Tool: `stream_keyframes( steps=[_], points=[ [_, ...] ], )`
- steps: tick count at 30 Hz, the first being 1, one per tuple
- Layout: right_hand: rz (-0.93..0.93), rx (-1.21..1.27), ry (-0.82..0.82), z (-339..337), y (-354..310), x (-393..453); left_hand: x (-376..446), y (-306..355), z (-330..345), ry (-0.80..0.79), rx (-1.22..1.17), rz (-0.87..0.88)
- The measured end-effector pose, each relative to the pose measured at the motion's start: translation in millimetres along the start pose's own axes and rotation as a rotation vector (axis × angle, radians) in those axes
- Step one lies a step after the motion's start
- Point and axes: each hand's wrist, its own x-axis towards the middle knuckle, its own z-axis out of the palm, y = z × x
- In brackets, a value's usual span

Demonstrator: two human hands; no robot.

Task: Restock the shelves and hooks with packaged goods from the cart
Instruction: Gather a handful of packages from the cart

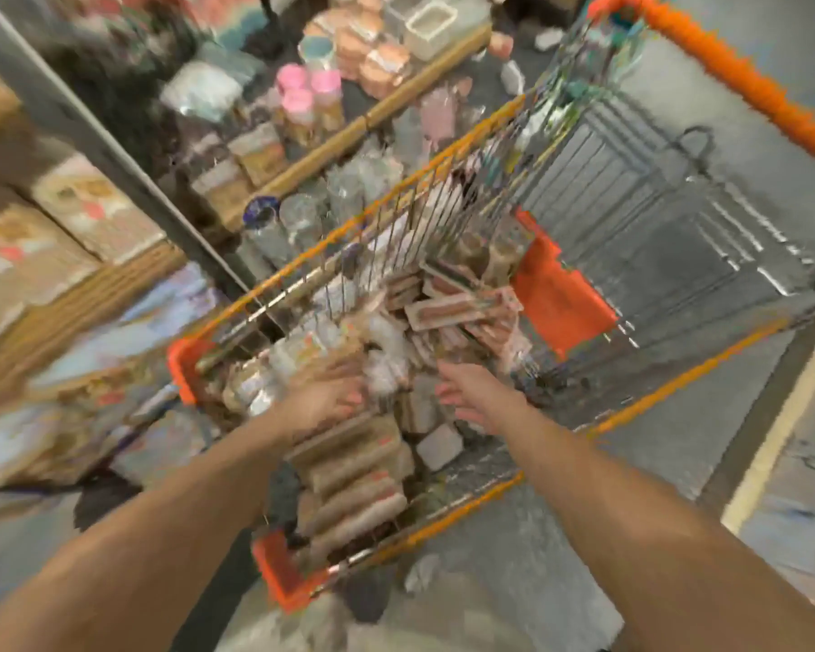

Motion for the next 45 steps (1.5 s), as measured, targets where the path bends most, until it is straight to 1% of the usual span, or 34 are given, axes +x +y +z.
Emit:
stream_keyframes(
  steps=[4,7,10,11,13,14,15,17,18,20,22,25,27,30,33,35,36,39,42,45],
  points=[
    [0.099,-0.086,-0.188,34,29,27,-14,-44,-1,0.157,-0.073,-0.122],
    [0.161,-0.110,-0.266,49,43,45,-16,-70,-4,0.187,-0.061,-0.214],
    [0.185,-0.177,-0.308,51,46,46,-14,-81,-3,0.245,-0.031,-0.248],
    [0.210,-0.188,-0.314,50,47,47,-12,-82,-2,0.292,-0.044,-0.248],
    [0.252,-0.235,-0.300,49,52,58,-2,-90,-1,0.448,-0.040,-0.255],
    [0.270,-0.263,-0.309,49,56,65,5,-95,-1,0.525,-0.047,-0.279],
    [0.285,-0.299,-0.311,52,60,73,10,-99,-2,0.566,-0.069,-0.327],
    [0.290,-0.328,-0.273,65,66,89,14,-102,3,0.569,-0.134,-0.407],
    [0.297,-0.311,-0.248,73,67,95,17,-104,4,0.571,-0.194,-0.420],
    [0.298,-0.266,-0.196,90,72,104,21,-108,7,0.573,-0.362,-0.412],
    [0.319,-0.196,-0.185,100,78,107,25,-124,10,0.560,-0.498,-0.392],
    [0.340,-0.126,-0.190,95,84,106,18,-136,14,0.504,-0.595,-0.402],
    [0.339,-0.063,-0.171,82,75,97,8,-131,16,0.472,-0.680,-0.428],
    [0.357,-0.018,-0.200,55,59,80,-1,-123,17,0.419,-0.785,-0.403],
    [0.315,0.017,-0.260,40,41,59,-12,-111,18,0.255,-0.713,-0.392],
    [0.253,0.067,-0.311,43,27,45,-21,-97,14,0.233,-0.683,-0.308],
    [0.226,0.091,-0.353,47,20,39,-25,-89,9,0.257,-0.686,-0.254],
    [0.153,0.127,-0.497,63,1,30,-43,-71,-13,0.413,-0.695,-0.071],
    [0.152,0.067,-0.454,74,-7,38,-67,-64,-42,0.619,-0.672,0.022],
    [0.190,-0.102,-0.375,89,2,54,-94,-68,-69,0.729,-0.655,0.074]
  ],
)
